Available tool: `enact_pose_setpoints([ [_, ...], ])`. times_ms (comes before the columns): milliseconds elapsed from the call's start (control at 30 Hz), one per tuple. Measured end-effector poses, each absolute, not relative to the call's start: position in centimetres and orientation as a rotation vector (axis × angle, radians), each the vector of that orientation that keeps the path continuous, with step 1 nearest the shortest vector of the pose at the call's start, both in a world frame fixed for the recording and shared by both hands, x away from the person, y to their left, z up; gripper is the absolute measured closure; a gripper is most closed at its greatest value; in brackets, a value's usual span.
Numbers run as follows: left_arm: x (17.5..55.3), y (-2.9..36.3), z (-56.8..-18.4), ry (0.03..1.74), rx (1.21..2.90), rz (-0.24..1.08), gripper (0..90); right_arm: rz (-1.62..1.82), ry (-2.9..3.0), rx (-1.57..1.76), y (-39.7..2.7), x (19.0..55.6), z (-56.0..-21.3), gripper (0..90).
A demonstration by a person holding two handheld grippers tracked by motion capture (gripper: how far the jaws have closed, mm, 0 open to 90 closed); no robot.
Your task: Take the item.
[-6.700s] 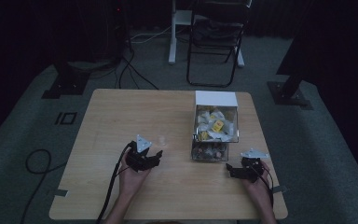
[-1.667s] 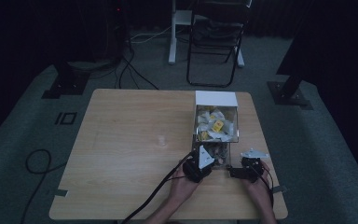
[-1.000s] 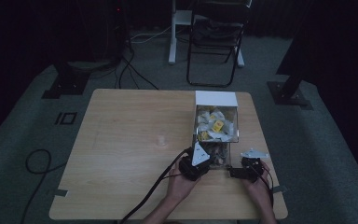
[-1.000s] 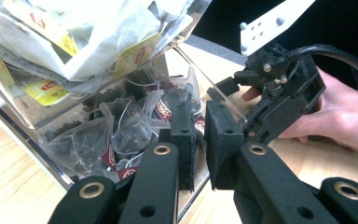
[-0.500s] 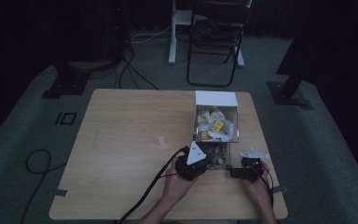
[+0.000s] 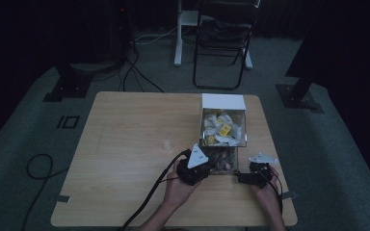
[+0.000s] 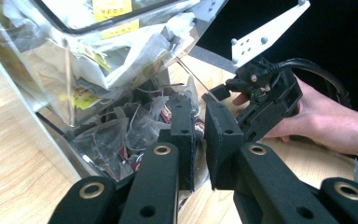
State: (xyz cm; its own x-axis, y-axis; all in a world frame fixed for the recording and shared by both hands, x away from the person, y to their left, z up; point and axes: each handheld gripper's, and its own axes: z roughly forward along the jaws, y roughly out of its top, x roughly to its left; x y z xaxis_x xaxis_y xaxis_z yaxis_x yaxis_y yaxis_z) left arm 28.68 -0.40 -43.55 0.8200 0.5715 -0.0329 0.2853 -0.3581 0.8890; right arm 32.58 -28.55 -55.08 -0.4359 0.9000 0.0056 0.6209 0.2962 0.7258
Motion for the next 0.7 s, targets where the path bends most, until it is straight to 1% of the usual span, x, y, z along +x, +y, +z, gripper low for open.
enact_pose_setpoints([
  [700, 28.8, 1.5, -42.8, 0.656, 1.953, 0.353, 83.3, 0.935, 2.167, 1.360, -28.6, 32.6, -55.1, 12.5],
])
